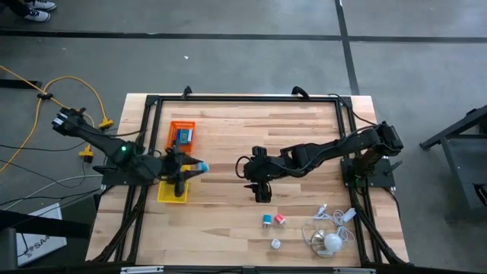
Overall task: Pick & Place Office items
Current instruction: Put the top blue charger adapter into the yellow basket
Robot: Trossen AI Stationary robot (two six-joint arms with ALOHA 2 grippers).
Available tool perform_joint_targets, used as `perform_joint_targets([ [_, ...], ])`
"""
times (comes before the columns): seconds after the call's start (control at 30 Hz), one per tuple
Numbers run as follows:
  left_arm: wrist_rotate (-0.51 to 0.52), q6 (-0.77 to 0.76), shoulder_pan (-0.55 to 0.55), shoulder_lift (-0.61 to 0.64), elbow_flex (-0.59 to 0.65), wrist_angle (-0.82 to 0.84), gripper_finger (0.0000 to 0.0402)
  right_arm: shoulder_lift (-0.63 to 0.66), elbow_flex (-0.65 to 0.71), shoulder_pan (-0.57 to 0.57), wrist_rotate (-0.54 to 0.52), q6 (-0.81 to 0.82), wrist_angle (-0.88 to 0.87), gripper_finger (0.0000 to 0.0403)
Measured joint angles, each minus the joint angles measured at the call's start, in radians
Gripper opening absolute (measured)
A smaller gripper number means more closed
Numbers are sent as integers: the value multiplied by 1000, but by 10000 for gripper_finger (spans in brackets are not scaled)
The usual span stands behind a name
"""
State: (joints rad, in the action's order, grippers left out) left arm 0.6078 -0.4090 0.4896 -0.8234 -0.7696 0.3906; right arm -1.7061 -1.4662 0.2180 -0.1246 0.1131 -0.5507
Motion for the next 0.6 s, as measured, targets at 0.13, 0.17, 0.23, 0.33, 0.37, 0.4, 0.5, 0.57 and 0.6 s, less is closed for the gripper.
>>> perform_joint_targets([
  [0.13,5,-178,0,43,0,199,127,0,0,0,0,0,0,235],
  [0.17,5,-217,0,48,0,240,127,0,0,0,0,0,0,235],
  [0.23,2,-293,0,50,0,322,127,0,0,0,0,0,0,235],
  [0.33,-36,-392,3,48,0,427,127,0,0,0,0,0,0,235],
  [0.37,-54,-425,7,46,0,457,127,0,0,0,0,0,0,235],
  [0.4,-74,-455,11,44,0,488,127,0,0,0,1,0,0,235],
  [0.5,-143,-547,28,41,0,571,127,0,0,0,1,0,0,235],
  [0.57,-187,-612,41,39,0,624,127,0,0,0,0,0,0,235],
  [0.6,-206,-641,48,35,1,647,127,0,0,0,1,0,0,235],
])
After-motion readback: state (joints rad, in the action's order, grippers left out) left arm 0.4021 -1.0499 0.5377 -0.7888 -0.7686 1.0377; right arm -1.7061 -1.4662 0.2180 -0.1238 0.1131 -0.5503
